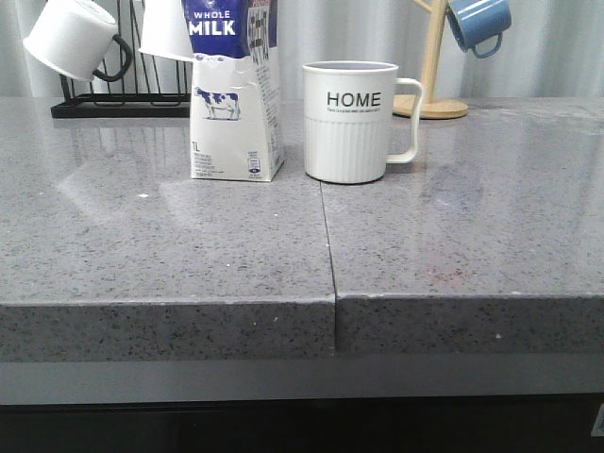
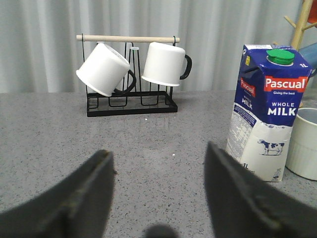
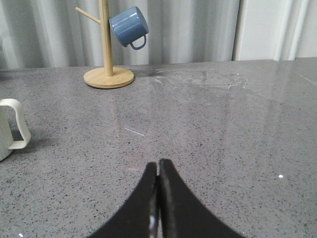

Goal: Place milk next to cup

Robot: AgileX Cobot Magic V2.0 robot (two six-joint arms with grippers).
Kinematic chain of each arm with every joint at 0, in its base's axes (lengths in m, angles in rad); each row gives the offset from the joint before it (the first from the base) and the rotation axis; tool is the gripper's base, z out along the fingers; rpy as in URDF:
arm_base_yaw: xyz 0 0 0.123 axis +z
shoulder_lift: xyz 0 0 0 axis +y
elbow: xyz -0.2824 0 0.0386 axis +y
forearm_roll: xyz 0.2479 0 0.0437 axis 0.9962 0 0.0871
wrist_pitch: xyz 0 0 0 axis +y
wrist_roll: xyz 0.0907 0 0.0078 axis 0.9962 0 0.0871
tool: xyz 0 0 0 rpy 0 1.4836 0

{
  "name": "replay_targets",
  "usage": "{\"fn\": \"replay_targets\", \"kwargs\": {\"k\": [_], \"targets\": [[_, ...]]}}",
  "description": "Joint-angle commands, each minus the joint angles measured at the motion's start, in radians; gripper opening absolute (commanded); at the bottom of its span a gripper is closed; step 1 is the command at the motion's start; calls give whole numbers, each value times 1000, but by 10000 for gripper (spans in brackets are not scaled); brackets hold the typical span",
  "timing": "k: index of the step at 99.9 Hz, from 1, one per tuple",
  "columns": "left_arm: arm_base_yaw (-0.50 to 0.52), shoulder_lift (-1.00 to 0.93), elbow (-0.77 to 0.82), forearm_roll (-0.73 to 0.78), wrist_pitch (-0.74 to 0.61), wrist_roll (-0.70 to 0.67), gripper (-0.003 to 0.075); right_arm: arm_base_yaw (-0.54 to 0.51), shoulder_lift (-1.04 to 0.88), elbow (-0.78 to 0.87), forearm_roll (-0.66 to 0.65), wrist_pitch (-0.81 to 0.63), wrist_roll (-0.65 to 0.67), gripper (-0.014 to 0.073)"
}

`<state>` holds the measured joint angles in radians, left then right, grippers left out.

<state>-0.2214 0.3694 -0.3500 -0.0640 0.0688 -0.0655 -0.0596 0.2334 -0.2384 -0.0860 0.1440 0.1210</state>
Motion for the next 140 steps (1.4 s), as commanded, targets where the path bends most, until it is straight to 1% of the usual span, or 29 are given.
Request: {"fn": "replay_targets", "kwargs": {"k": [1, 6, 8, 62, 71, 93, 101, 107, 116, 121, 130, 140], "targets": [[4, 3, -26, -10, -79, 0, 134, -5, 10, -27, -7, -76, 1, -120], [4, 3, -26, -8, -79, 0, 10, -5, 10, -27, -7, -76, 1, -120], [4, 3, -26, -6, -79, 0, -18, -5, 10, -27, -7, -76, 1, -120], [4, 3, -26, -2, -79, 2, -20, -5, 10, -27, -7, -76, 1, -120], [4, 3, -26, 28, -88, 2, -21, -5, 10, -27, -7, -76, 1, -120], [4, 3, -26, 28, -89, 2, -20, -5, 10, -27, -7, -76, 1, -120], [4, 3, -26, 45, -116, 2, -21, -5, 10, -27, -7, -76, 1, -120], [23, -2, -25, 64, -116, 2, -21, -5, 10, -27, -7, -76, 1, -120], [64, -23, -25, 64, -75, 2, -21, -5, 10, -27, -7, -76, 1, -120], [81, -39, -16, 88, -69, 2, -21, -5, 10, -27, -7, -76, 1, -120], [99, -82, 26, 119, -75, 2, -21, -5, 10, -27, -7, -76, 1, -120], [115, -134, 102, 121, -90, 0, -21, -5, 10, -27, -7, -76, 1, -120]]}}
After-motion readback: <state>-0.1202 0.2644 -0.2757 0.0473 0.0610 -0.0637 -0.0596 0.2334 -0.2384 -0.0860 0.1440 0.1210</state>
